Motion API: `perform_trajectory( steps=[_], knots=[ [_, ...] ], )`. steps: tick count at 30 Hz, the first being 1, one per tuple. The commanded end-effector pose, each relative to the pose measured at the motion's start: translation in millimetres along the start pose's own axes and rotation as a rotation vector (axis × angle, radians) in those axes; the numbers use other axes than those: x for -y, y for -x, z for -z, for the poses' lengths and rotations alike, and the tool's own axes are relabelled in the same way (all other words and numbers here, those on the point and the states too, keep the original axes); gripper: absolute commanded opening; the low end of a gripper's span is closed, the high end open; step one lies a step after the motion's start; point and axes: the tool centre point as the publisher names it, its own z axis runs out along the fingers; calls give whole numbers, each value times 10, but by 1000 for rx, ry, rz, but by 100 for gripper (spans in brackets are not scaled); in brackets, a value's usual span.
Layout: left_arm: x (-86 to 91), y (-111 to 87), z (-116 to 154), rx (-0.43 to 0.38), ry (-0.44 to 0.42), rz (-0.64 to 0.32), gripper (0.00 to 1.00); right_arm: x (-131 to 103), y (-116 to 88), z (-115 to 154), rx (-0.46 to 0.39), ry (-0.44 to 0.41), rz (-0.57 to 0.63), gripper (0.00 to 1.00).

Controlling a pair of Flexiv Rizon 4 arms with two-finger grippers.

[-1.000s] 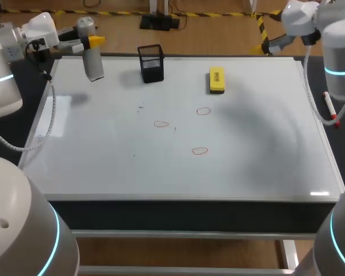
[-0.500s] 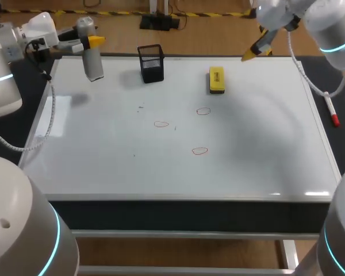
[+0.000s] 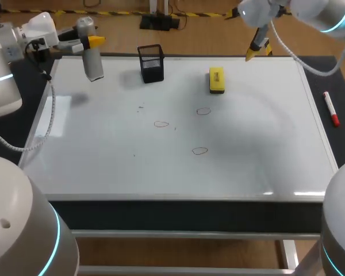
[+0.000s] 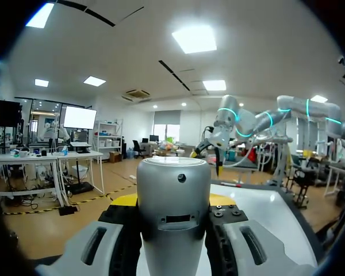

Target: Pick up the inspection probe, press it on each red-marked spot on the whiteboard one by one, put down the probe, pick up the eraser, and wipe off all the red marks.

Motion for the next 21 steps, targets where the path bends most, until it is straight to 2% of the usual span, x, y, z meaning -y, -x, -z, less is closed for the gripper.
perform_trajectory(
  steps=[1, 8, 10, 13, 15, 21],
  knots=[
    [7, -9, -1, 3, -1, -1, 0, -44, 31, 38, -426, -289, 437, 100],
    [7, -9, -1, 3, -1, -1, 0, -44, 31, 38, -426, -289, 437, 100],
    [7, -9, -1, 3, -1, -1, 0, -139, 34, -50, -475, -292, 539, 100],
    [7, -9, -1, 3, -1, -1, 0, -206, -44, -164, -511, -274, 618, 100],
    [7, -9, -1, 3, -1, -1, 0, -208, -102, -215, -515, -253, 616, 100],
    [7, -9, -1, 3, -1, -1, 0, -234, -287, -364, -564, -210, 737, 100]
  ],
)
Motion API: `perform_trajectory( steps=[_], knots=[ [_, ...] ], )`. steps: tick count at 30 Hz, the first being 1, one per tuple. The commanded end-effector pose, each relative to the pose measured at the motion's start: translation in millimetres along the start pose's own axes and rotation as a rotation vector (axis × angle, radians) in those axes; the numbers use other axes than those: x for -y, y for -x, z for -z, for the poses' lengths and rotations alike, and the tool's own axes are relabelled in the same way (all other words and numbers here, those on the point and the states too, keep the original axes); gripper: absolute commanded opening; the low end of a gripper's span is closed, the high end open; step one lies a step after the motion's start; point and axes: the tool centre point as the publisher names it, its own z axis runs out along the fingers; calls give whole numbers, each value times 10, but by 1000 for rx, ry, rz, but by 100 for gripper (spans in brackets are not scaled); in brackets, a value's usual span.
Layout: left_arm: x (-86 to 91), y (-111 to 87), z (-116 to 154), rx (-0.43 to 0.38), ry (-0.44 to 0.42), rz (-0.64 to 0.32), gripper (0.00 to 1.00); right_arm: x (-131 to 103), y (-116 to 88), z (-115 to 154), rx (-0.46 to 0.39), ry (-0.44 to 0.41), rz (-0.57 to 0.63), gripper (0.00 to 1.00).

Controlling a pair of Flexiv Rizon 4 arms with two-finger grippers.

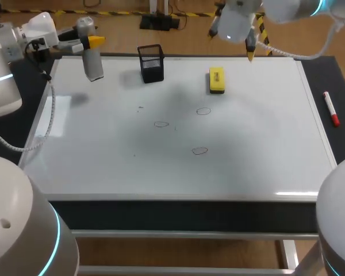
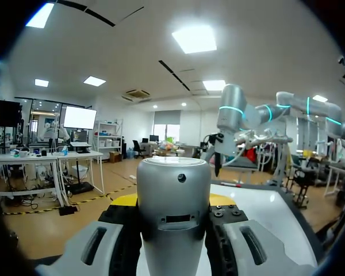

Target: Pick up the inspection probe, press it on each red-marked spot on the whiteboard one by one, put down the probe, pick up the eraser, and wipe off all the red marks.

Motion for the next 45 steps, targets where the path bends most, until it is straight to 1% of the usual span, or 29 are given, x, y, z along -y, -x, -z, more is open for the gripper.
perform_trajectory(
  steps=[1, 4, 7, 10, 12, 17, 20, 25, 32, 45],
  knots=[
    [7, -9, -2, 3, -1, -1, 0, -63, -1, -87, -212, 40, 203, 100],
    [7, -9, -2, 3, -1, -1, 0, -115, -37, -190, -213, 57, 254, 100],
    [7, -9, -2, 3, -1, -1, 0, -164, -76, -280, -180, 79, 296, 100],
    [7, -9, -2, 3, -1, -1, 0, -182, -116, -374, -123, 111, 330, 100],
    [7, -9, -2, 3, -1, -1, 0, -184, -143, -442, -112, 120, 338, 100],
    [7, -9, -2, 3, -1, -1, 0, -158, -178, -534, -43, 140, 330, 100],
    [7, -9, -2, 3, -1, -1, 0, -162, -147, -575, -49, 135, 341, 100],
    [7, -9, -2, 3, -1, -1, 0, -227, -49, -642, -28, 136, 379, 100],
    [7, -9, -2, 3, -1, -1, 0, -256, 68, -749, -32, 127, 387, 100],
    [7, -9, -2, 3, -1, -1, 0, -164, 165, -906, -55, 121, 390, 100]
  ],
)
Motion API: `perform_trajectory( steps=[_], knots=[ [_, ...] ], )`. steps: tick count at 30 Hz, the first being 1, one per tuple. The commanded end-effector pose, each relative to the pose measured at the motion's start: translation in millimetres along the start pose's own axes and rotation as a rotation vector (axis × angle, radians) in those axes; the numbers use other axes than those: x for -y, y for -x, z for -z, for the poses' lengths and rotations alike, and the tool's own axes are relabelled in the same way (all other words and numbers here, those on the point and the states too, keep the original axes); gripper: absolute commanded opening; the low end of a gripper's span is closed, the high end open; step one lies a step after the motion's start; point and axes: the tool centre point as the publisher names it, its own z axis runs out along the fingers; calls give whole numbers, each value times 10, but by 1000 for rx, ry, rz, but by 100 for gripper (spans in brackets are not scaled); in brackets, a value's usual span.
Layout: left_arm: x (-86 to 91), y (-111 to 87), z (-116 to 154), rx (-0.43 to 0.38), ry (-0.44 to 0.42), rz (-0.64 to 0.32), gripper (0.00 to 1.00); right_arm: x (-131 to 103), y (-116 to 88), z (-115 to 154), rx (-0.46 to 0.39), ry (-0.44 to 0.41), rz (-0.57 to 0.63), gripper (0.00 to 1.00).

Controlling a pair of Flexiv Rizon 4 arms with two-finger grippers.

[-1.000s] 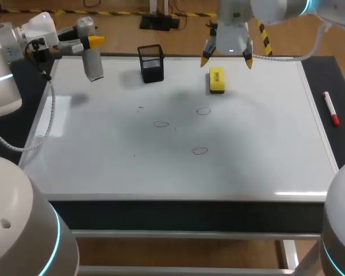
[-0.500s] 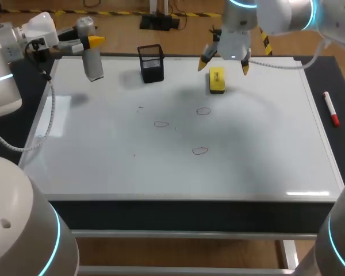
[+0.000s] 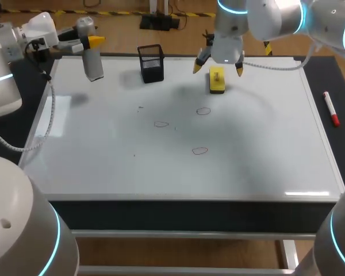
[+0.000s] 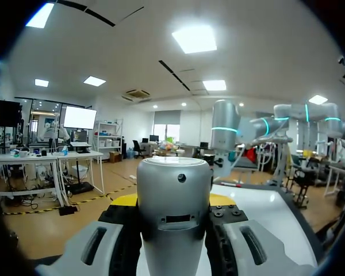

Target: Pick up the inspection probe, press it on each red-marked spot on the whiteboard one by one, put down the probe, pick up the eraser, and wipe off all the red marks.

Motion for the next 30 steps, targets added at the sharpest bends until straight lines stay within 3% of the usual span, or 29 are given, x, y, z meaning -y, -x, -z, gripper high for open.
perform_trajectory(
  steps=[1, 24, 25, 26, 27, 28, 30],
  knots=[
    [6, -9, -2, 3, -2, -1, 0, 94, 34, -53, -13, 11, -4, 100],
    [6, -9, -2, 3, -2, -1, 0, 79, -61, -253, -30, 58, -40, 100],
    [6, -9, -2, 3, -2, -1, 0, 79, -61, -255, -29, 59, -39, 94],
    [6, -9, -2, 3, -2, -1, 0, 77, -61, -259, -34, 59, -39, 50],
    [6, -9, -2, 3, -2, -1, 0, 76, -60, -261, -35, 58, -38, 31],
    [6, -9, -2, 3, -2, -1, 0, 76, -60, -261, -38, 55, -40, 0],
    [6, -9, -2, 3, -2, -1, 0, 76, -61, -256, -47, 54, -37, 0]
  ],
)
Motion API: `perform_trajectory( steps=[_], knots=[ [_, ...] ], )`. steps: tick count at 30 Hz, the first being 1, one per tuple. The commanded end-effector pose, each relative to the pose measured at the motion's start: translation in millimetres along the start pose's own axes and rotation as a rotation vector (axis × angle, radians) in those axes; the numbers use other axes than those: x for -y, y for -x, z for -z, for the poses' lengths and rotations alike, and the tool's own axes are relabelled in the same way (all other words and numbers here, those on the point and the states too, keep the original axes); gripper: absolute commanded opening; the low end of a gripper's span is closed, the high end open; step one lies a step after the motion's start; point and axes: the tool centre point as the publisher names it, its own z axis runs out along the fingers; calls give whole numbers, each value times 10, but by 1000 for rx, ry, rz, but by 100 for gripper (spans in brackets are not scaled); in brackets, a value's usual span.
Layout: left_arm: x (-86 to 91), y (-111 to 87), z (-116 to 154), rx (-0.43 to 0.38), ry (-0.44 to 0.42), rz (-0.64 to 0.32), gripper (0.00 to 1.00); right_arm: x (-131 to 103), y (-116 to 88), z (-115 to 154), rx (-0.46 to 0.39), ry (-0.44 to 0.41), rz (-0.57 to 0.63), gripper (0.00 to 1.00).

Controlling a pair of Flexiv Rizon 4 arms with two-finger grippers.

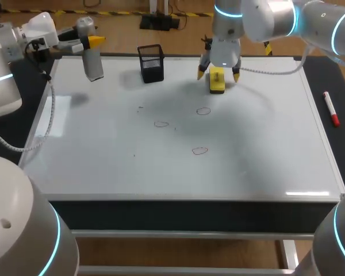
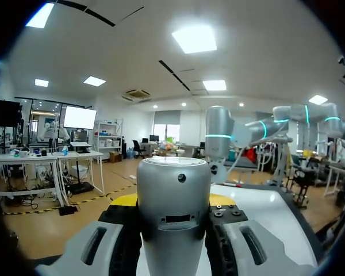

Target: Pick up the inspection probe, press it on each red-marked spot on the whiteboard one by one, put down the probe, pick up the eraser, and wipe off all the red marks.

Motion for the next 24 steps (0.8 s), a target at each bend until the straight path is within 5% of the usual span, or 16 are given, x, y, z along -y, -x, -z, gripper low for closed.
perform_trajectory(
  steps=[1, 8, 24],
  knots=[
    [6, -8, -2, 3, -2, -1, 0, 22, 18, 15, -20, 3, 4, 0],
    [6, -8, -2, 3, -2, -1, 0, 2, -63, -7, -34, 8, -15, 0],
    [6, -8, -2, 3, -2, -1, 0, -75, -356, 549, -30, -34, -85, 0]
  ],
)
